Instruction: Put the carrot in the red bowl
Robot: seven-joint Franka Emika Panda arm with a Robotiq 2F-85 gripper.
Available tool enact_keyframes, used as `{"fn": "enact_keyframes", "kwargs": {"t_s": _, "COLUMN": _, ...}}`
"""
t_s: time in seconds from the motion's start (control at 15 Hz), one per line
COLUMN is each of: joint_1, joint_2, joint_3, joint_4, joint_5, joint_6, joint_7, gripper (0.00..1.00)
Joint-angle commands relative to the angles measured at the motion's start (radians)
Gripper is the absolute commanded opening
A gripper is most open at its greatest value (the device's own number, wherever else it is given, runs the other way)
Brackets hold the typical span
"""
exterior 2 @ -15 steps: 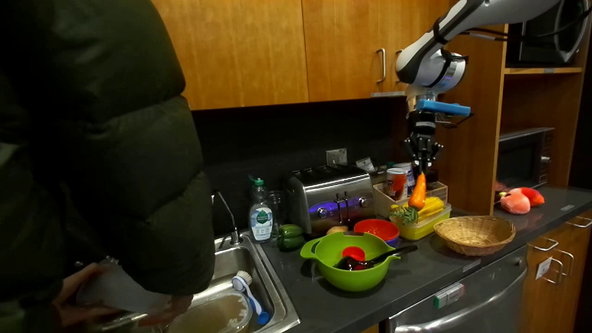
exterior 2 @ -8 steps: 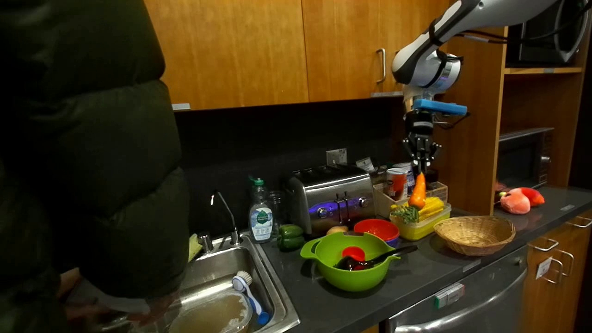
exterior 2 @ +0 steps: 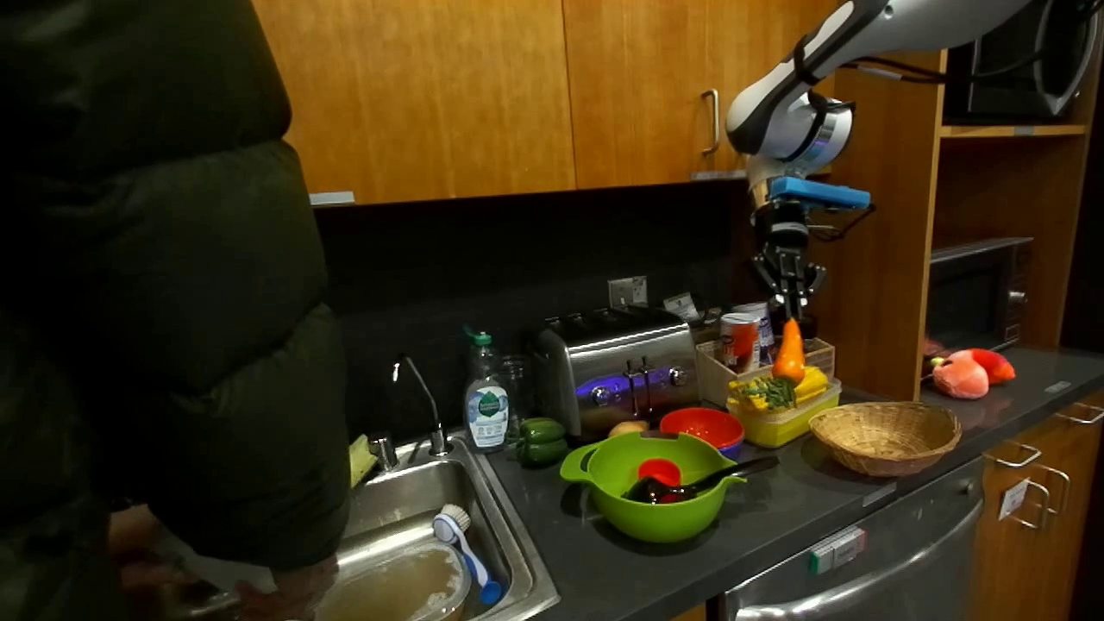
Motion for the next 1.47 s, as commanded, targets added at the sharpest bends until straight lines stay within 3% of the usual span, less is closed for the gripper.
{"fn": "enact_keyframes", "kwargs": {"t_s": 0.0, "joint_1": 0.001, "joint_2": 0.036, "joint_3": 0.002, "joint_4": 0.061, "joint_5": 0.012, "joint_6": -0.062, "joint_7": -0.013, "gripper": 0.04}}
{"fn": "enact_keyframes", "kwargs": {"t_s": 0.07, "joint_1": 0.002, "joint_2": 0.032, "joint_3": 0.001, "joint_4": 0.058, "joint_5": 0.011, "joint_6": -0.054, "joint_7": -0.007, "gripper": 0.04}}
{"fn": "enact_keyframes", "kwargs": {"t_s": 0.87, "joint_1": 0.0, "joint_2": -0.028, "joint_3": -0.01, "joint_4": -0.106, "joint_5": 0.002, "joint_6": 0.539, "joint_7": 0.07, "gripper": 0.04}}
{"fn": "enact_keyframes", "kwargs": {"t_s": 1.4, "joint_1": 0.009, "joint_2": -0.044, "joint_3": 0.003, "joint_4": -0.192, "joint_5": 0.0, "joint_6": 0.645, "joint_7": 0.065, "gripper": 0.04}}
